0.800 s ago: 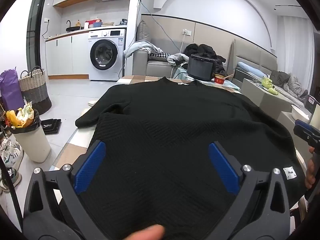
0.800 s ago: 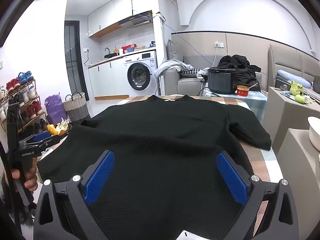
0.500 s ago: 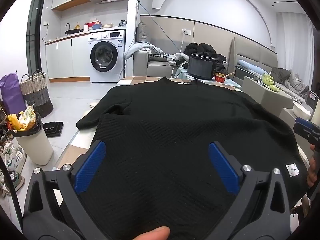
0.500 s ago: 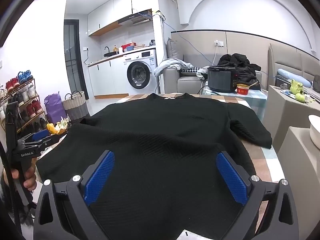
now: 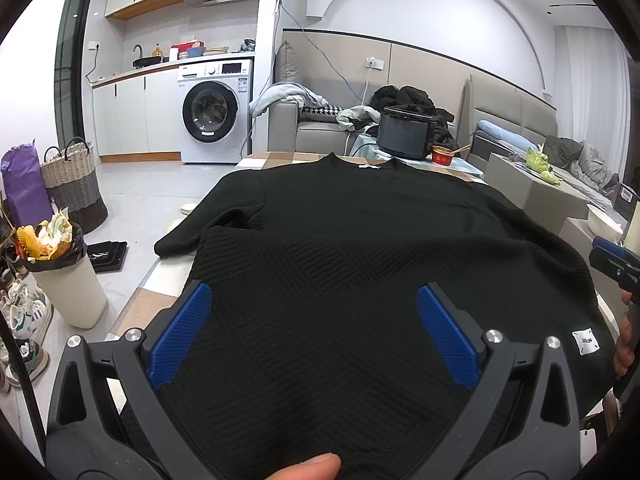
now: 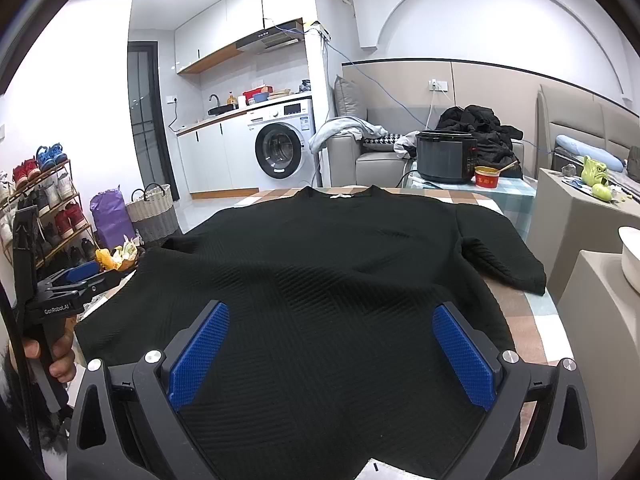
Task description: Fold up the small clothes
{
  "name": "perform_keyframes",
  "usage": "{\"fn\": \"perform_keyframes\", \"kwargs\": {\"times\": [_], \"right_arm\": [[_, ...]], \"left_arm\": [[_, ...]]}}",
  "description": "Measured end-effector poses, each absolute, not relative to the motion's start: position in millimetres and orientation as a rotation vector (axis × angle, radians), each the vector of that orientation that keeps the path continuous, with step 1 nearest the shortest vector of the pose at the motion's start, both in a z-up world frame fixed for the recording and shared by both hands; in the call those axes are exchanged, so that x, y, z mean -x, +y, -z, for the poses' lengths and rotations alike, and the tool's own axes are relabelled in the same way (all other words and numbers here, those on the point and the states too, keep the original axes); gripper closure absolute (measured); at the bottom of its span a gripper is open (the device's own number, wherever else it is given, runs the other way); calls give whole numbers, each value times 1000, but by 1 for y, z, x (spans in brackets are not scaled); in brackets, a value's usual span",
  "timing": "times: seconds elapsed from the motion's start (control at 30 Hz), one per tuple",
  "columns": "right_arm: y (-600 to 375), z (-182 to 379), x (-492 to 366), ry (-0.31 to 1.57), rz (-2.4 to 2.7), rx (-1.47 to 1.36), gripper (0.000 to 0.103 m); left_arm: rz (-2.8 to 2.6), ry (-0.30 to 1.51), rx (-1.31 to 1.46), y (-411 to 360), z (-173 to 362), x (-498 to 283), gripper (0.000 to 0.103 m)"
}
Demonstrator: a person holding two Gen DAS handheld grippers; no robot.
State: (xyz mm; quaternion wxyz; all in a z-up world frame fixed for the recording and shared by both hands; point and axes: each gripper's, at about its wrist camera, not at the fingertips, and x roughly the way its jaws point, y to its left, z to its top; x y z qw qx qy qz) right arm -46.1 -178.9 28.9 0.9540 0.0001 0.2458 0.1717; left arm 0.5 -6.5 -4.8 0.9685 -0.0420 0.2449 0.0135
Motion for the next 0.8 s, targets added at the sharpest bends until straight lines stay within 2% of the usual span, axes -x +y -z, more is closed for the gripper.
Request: {"fn": "perform_keyframes", "kwargs": {"times": [0.8], "right_arm": [[-183, -31, 44, 499, -338, -17, 0]], "left_arm": [[-37, 500, 92, 1, 7, -2, 1]]}}
